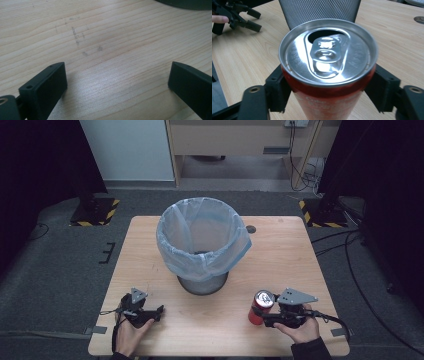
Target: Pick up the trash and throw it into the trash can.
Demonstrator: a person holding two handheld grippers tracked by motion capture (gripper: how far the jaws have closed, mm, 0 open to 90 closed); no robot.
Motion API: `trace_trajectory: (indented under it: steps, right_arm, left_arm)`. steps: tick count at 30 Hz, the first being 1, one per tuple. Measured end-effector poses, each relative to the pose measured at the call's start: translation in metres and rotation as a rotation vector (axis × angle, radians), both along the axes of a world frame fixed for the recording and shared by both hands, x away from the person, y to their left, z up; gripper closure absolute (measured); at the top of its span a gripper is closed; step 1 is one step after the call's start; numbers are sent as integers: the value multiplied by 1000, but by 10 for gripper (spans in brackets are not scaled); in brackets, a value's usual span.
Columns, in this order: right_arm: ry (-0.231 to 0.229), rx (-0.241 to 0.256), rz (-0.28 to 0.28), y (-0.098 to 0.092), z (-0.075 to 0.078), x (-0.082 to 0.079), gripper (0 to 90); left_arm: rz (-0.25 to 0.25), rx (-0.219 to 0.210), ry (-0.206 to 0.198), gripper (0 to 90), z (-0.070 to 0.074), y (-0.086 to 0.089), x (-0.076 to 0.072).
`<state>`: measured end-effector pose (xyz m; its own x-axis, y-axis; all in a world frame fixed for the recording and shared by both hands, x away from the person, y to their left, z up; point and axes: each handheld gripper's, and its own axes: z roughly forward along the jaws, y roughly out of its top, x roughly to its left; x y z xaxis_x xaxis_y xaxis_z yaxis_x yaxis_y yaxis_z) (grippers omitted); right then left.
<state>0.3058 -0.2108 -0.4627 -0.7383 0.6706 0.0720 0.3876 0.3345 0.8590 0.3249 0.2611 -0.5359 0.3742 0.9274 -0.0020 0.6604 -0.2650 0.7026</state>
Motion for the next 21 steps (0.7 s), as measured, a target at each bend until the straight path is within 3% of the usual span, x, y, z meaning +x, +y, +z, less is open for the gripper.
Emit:
trace_trajectory:
  steps: [9, 16, 21]
  right_arm:
    - [4, 38, -11, -2, 4, 0, 335]
    - [-57, 142, -53, -7, 15, 0, 335]
    - [-112, 179, -84, -11, 26, 0, 335]
  left_arm:
    - [0, 0, 0, 12, 0, 0, 0]
    - [0, 0, 0, 12, 0, 0, 0]
    - [-1, 0, 0, 11, 0, 0, 0]
